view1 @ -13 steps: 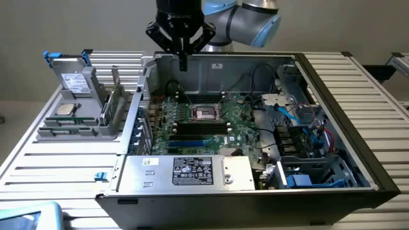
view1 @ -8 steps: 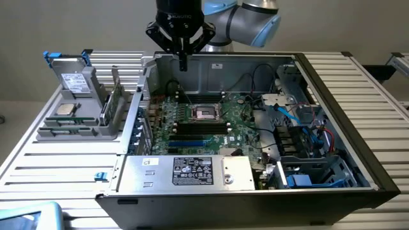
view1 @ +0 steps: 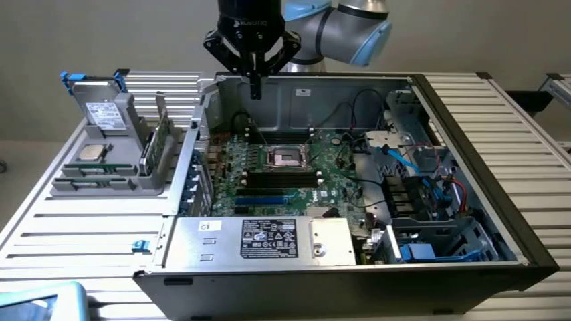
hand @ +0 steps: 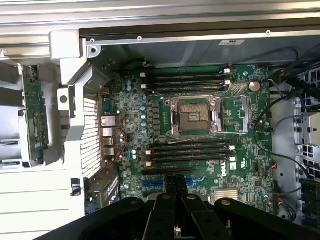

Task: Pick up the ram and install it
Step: 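Reach for the ram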

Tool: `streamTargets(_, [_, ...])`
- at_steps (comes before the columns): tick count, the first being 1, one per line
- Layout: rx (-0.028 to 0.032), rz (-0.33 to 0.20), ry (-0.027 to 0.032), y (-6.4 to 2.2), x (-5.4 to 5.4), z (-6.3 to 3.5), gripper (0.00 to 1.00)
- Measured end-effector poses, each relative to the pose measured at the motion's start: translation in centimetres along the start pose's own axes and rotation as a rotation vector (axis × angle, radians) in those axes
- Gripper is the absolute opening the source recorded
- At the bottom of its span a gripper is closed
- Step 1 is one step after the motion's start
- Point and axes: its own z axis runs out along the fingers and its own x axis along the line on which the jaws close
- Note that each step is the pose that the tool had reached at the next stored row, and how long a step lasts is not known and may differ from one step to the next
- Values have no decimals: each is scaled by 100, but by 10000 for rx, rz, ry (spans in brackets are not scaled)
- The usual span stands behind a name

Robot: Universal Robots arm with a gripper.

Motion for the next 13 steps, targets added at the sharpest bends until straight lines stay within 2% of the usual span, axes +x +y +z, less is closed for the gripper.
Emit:
streamTargets(3, [2, 0, 1, -4, 65, -2, 11])
streamTargets(13, [0, 0, 0, -37, 520, -9, 11])
